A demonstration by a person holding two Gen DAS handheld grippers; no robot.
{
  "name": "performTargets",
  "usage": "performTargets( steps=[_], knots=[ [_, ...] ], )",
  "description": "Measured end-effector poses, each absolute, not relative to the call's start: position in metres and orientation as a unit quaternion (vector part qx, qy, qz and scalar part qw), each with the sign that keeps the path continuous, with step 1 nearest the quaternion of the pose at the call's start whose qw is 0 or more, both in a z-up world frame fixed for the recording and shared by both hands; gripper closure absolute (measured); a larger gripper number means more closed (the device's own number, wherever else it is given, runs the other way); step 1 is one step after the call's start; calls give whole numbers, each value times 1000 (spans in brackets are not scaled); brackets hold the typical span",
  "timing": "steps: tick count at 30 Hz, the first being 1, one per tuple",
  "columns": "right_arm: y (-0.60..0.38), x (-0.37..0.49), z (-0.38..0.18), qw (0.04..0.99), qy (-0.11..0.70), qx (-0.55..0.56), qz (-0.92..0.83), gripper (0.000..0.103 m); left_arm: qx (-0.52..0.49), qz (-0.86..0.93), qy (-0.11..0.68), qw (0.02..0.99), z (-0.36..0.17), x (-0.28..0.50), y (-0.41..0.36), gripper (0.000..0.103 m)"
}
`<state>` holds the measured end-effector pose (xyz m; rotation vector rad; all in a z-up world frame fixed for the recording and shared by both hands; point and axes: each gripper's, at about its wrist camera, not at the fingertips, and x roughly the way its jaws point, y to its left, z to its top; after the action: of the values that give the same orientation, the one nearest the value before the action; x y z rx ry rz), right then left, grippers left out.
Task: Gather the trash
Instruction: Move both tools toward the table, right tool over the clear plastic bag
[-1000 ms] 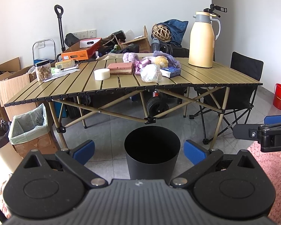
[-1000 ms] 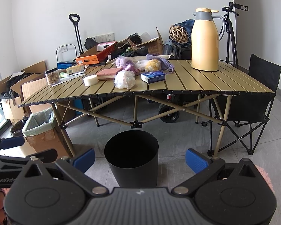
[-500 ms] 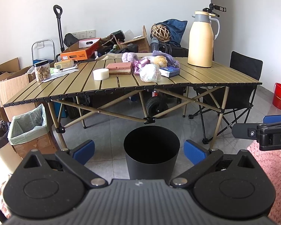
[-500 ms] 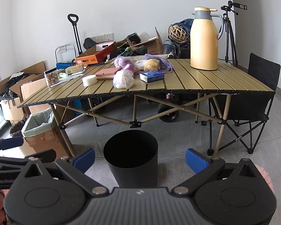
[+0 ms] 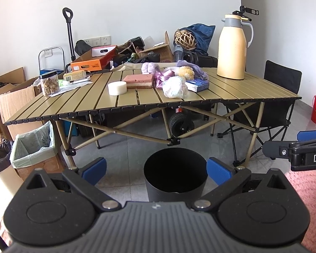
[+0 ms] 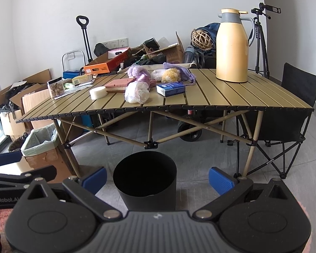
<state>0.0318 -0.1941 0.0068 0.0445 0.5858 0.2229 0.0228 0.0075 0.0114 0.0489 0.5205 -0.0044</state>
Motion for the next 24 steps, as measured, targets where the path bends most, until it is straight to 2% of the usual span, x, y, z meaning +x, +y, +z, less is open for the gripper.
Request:
performTargets(
  steps=[24],
  knots=[
    [-187,135,8,961,251,44,106,0,-9,51,203,978,34,126,36,0]
  ],
)
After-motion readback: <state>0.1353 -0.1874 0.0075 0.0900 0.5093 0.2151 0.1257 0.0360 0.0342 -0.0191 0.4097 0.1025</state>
